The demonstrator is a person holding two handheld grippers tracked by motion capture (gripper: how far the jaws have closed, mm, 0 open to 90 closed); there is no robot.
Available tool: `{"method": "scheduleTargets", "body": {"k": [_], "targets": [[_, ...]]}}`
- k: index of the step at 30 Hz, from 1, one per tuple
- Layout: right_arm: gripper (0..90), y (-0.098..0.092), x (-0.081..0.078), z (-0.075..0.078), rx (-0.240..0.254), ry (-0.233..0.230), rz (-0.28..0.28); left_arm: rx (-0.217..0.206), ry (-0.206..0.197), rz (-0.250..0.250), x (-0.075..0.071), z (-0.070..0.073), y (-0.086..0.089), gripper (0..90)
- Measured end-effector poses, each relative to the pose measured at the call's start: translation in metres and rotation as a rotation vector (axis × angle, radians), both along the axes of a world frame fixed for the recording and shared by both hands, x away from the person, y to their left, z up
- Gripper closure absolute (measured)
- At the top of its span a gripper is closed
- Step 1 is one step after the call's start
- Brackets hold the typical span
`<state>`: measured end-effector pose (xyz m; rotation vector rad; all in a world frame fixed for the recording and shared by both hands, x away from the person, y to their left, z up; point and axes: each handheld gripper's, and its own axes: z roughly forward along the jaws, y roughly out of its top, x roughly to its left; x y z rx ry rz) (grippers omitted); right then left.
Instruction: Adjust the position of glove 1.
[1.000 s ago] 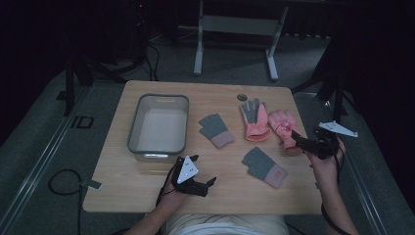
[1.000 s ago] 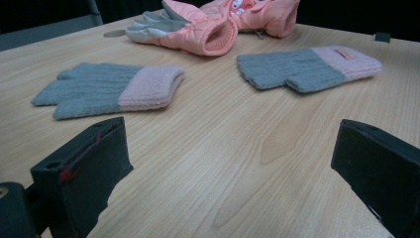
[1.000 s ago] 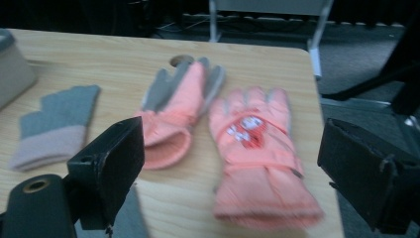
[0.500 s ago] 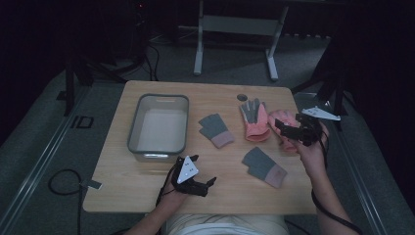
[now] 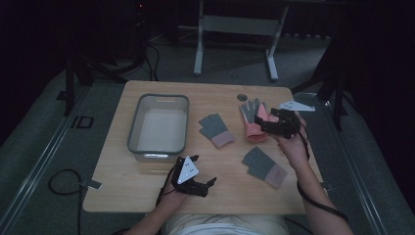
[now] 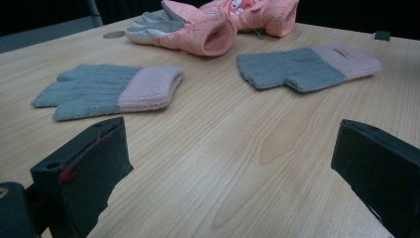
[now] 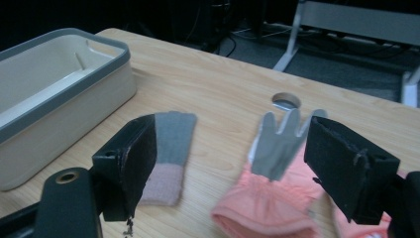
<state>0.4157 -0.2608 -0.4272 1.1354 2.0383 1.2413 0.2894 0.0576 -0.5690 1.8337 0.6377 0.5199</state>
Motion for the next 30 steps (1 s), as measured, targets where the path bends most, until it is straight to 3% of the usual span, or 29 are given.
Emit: {"method": "scheduleTargets", "body": {"k": [5,16,19,30], "targets": [[25.6,0.017,0.011,-0.011,0.001,0.043,0.072,-0.004,0.005,0.0,0.0,0.0,0.0,0.9],[41.3,0.051,0.031,-0.038,-0.073,0.093,0.155,-0.001,0.003,-0.002,0.0,0.0,0.0,0.9],[52.0,0.059,0.037,-0.043,-0.058,0.159,0.192,-0.001,0.001,-0.003,0.0,0.0,0.0,0.9],[59.3,0.097,0.058,-0.07,-0.119,0.219,0.308,0.001,-0.003,-0.003,0.0,0.0,0.0,0.9]]}}
